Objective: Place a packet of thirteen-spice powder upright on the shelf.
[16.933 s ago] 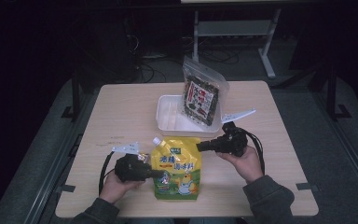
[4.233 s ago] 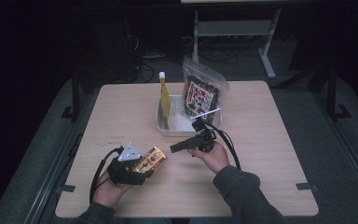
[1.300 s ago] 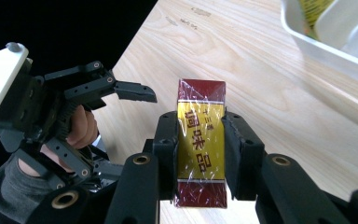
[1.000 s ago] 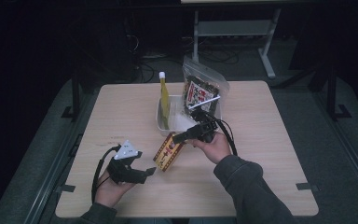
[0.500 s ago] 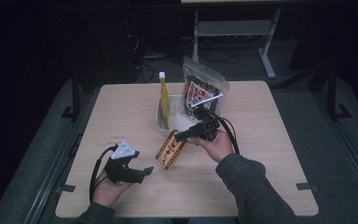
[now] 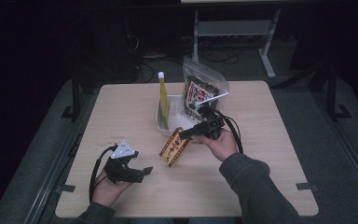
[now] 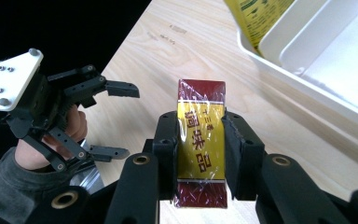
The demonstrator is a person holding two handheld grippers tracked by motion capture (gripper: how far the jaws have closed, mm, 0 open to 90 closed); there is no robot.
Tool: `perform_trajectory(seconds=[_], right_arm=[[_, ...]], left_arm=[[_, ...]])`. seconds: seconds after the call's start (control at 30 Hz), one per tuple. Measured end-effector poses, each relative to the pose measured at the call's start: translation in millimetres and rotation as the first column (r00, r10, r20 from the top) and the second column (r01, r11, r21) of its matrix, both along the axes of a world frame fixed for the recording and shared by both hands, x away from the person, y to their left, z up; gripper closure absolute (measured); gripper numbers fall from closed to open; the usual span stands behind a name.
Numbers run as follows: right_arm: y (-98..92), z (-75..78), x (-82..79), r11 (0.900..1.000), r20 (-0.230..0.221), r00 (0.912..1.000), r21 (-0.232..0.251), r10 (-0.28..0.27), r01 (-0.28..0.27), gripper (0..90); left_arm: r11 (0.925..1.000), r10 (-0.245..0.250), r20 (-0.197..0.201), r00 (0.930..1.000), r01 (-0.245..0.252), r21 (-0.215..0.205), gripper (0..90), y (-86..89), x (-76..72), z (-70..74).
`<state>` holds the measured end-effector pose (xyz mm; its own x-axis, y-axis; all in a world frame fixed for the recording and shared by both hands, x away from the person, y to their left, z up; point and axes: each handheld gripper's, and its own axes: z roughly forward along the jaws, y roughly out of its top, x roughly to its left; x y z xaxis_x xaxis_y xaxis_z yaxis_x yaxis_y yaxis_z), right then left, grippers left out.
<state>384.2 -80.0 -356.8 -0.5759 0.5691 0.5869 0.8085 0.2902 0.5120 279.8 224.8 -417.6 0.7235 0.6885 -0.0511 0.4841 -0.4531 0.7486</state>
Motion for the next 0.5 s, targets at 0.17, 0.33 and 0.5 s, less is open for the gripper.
perform_trajectory(seconds=[0.17,0.33,0.5], right_arm=[[-4.4,6.0,0.6,1.0,0.011,0.9997,-0.012,-0.023,0.023,67.9],[-8.8,15.6,3.1,0.999,0.028,0.9984,-0.016,-0.049,0.049,67.9],[-13.0,23.8,5.4,0.996,0.036,0.9965,-0.035,-0.076,0.077,67.9]], left_arm=[[1.0,0.004,0.0,1.0,-0.004,-0.001,18.1,2.0,0.9,0.1],[0.9999,0.012,0.0,0.9999,-0.012,0.0,18.1,5.6,1.2,0.1],[0.9998,0.019,0.0,0.9998,-0.019,-0.002,18.1,7.9,1.8,-0.2]])
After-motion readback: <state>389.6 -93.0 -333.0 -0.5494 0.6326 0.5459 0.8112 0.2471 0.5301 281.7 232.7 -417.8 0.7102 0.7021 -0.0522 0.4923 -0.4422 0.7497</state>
